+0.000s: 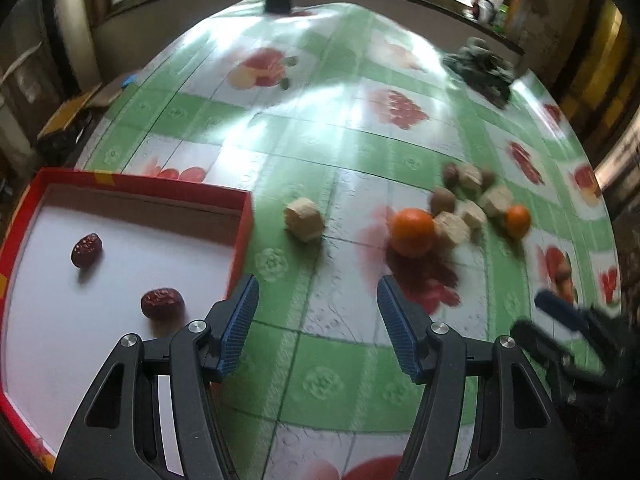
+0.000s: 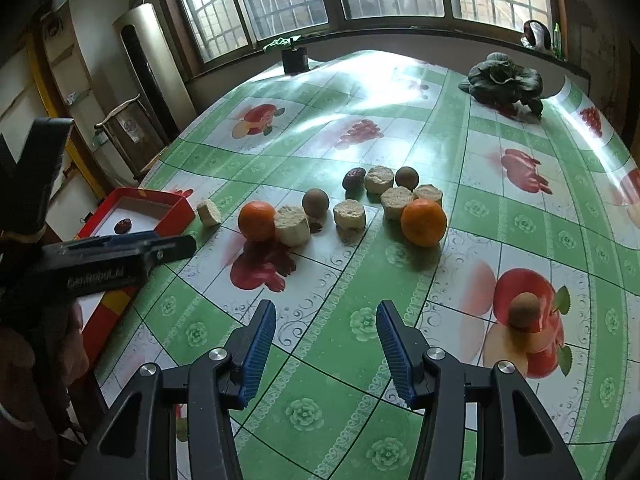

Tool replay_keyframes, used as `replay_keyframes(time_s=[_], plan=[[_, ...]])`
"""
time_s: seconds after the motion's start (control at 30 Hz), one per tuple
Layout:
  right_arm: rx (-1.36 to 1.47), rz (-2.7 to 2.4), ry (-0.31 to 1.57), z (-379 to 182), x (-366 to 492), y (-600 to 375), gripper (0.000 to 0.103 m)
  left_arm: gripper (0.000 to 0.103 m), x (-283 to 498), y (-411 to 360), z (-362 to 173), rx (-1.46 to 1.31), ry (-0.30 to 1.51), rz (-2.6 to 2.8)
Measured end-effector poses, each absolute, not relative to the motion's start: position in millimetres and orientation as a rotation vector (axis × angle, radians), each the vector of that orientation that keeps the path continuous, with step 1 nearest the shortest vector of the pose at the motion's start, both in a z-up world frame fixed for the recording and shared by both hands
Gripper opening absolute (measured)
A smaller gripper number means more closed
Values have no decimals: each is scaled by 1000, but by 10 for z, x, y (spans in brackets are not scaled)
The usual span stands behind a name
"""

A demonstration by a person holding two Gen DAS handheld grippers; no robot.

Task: Organize fruits
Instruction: 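Move the left tool back to the pale bread chunk, then grasp the pale chunk with the left tool while the right tool grasps an orange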

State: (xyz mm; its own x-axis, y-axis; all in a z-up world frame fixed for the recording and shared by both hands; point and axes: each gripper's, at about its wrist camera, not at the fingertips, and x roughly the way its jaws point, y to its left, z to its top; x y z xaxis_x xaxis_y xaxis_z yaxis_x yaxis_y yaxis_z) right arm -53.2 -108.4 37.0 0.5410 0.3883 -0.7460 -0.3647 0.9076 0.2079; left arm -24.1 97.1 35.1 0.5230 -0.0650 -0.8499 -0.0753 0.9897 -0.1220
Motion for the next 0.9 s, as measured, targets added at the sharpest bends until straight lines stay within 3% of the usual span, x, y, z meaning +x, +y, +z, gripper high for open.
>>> replay_keyframes(time_s=[0.43,0.53,0.67,0.77,0.9], plan=[[12,473,921,258,-340,-1029,51,61,231,1044,343,-265,1020,25],[10,482,924,271,-282,-1012,51,39,326,1057,297,-299,1058,-7],[-20,488,927,281,-203,-931,51,34,345,1053,259,-304,1072,-16],[-35,508,929,281,-183,-864,51,18,347,1079,257,-298,1077,3],[-41,549,903,350,-174,-768,51,16,289,1142,251,-306,1075,1]])
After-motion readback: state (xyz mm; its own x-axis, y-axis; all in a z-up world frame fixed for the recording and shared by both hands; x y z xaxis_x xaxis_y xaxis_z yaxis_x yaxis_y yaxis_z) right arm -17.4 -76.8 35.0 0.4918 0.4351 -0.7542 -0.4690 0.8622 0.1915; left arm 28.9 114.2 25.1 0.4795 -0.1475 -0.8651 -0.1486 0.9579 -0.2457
